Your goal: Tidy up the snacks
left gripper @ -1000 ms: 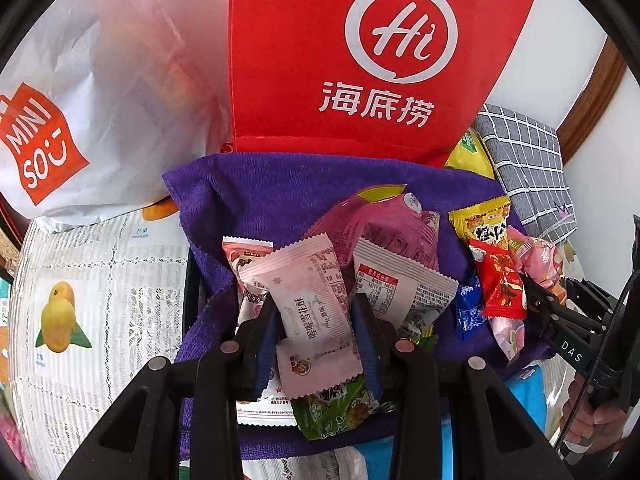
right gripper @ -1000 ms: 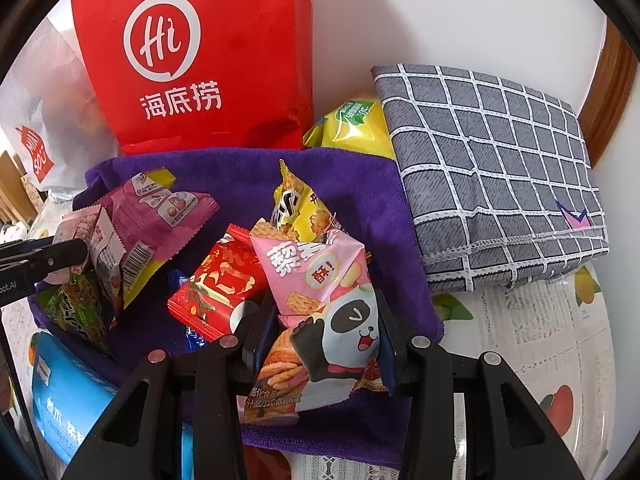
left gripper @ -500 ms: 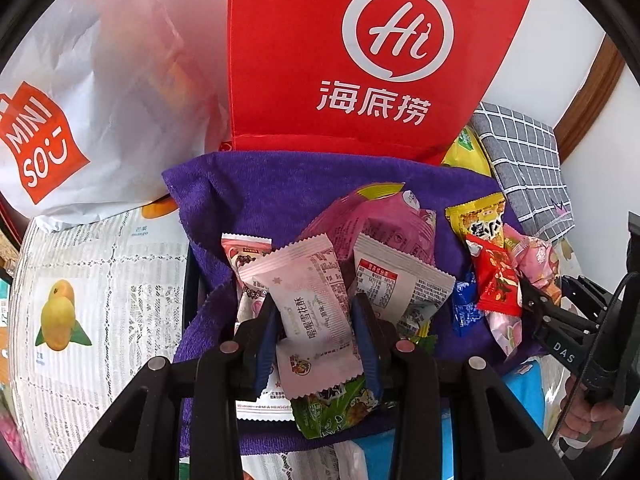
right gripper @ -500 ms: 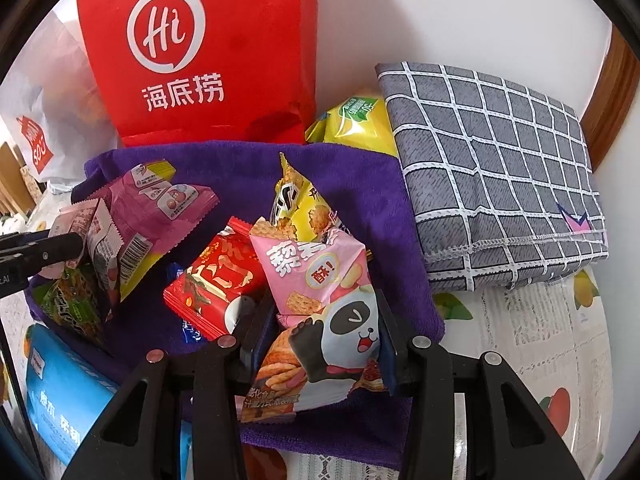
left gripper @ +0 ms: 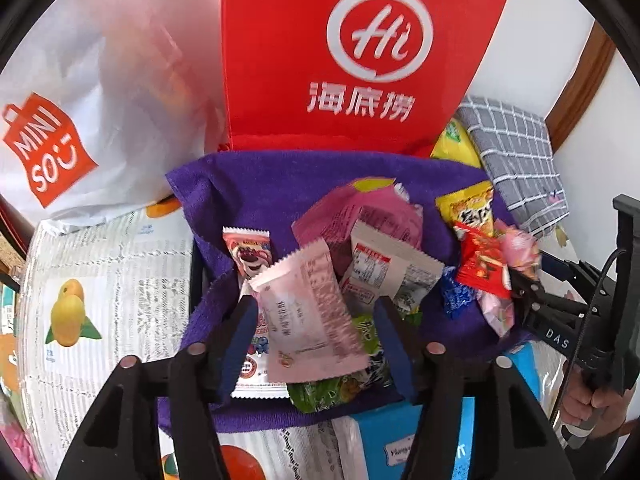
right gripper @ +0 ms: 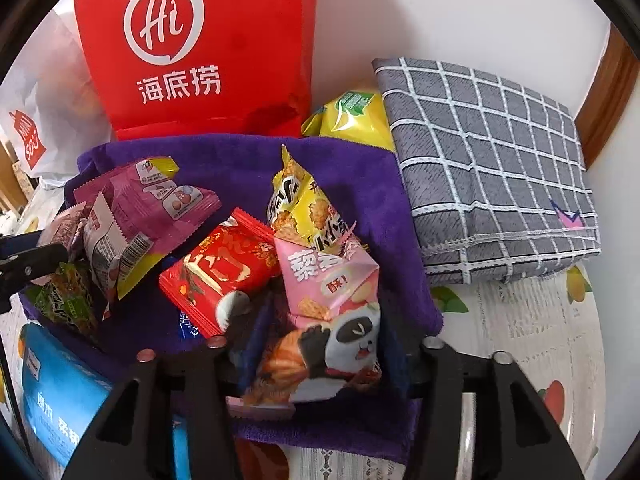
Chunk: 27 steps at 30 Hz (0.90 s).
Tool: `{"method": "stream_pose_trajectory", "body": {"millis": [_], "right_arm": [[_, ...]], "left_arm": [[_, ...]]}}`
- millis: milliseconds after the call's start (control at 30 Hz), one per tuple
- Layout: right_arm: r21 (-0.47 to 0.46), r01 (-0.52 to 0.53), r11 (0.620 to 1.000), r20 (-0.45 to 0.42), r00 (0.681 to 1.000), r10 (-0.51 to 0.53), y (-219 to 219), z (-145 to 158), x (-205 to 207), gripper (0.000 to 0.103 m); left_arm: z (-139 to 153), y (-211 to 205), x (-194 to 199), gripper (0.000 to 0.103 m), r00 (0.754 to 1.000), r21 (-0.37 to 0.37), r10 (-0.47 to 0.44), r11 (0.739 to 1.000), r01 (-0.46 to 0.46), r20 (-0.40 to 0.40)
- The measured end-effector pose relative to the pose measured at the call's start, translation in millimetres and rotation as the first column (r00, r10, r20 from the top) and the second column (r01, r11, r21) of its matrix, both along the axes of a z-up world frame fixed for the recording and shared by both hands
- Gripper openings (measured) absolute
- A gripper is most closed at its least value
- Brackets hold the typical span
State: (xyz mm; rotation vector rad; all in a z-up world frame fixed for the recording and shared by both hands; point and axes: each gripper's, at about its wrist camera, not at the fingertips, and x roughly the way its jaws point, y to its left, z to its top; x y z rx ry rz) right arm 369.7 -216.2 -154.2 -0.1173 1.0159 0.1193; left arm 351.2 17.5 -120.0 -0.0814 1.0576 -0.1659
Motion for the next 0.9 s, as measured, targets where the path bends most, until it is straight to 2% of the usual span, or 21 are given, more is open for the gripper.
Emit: {"method": "stream_pose_trajectory", "body": {"millis": [33, 133, 267, 433, 567, 733, 900], "right_arm": [[-0.002, -0.004, 1.0, 0.007, 1.0, 0.004, 0, 3, -3, 0.069], [-0.012, -0.004, 1.0, 0.031, 1.0, 0.004, 0, 14, -11, 0.073], [-0.018, 0.003, 1.0, 0.044, 0.999, -0.003, 1, 28, -20, 0.074], [0.032, 0.019, 0.999, 0.061, 0.998, -0.021, -4, 52, -38, 0.074], [0.062, 0.037, 0.997, 0.059, 0.997, -0.041, -5, 71, -61, 0.074], [0.074, 0.058, 0.996, 0.089, 0.994, -0.065, -5, 93, -95, 0.074], [0.086, 0.061, 0.994, 0.104, 0.992, -0.07, -5, 112, -132, 0.074]], "left_arm": [[3, 0, -2, 0.066, 1.0, 0.001, 0.004, 1.0, -0.004, 0.004], [11, 0, -8, 0.067, 1.0, 0.013, 0.005, 1.0, -0.005, 0.011], [24, -1, -22, 0.067, 1.0, 0.016, 0.001, 1.0, -0.001, 0.029], [41, -2, -45, 0.067, 0.999, 0.013, 0.002, 1.0, -0.003, 0.054], [58, -4, -72, 0.067, 0.997, 0.01, 0.003, 1.0, -0.004, 0.078], [82, -9, -108, 0.067, 0.991, 0.041, -0.006, 0.999, 0.001, 0.131], [103, -14, -148, 0.073, 0.984, 0.054, -0.003, 0.998, -0.007, 0.18]]}}
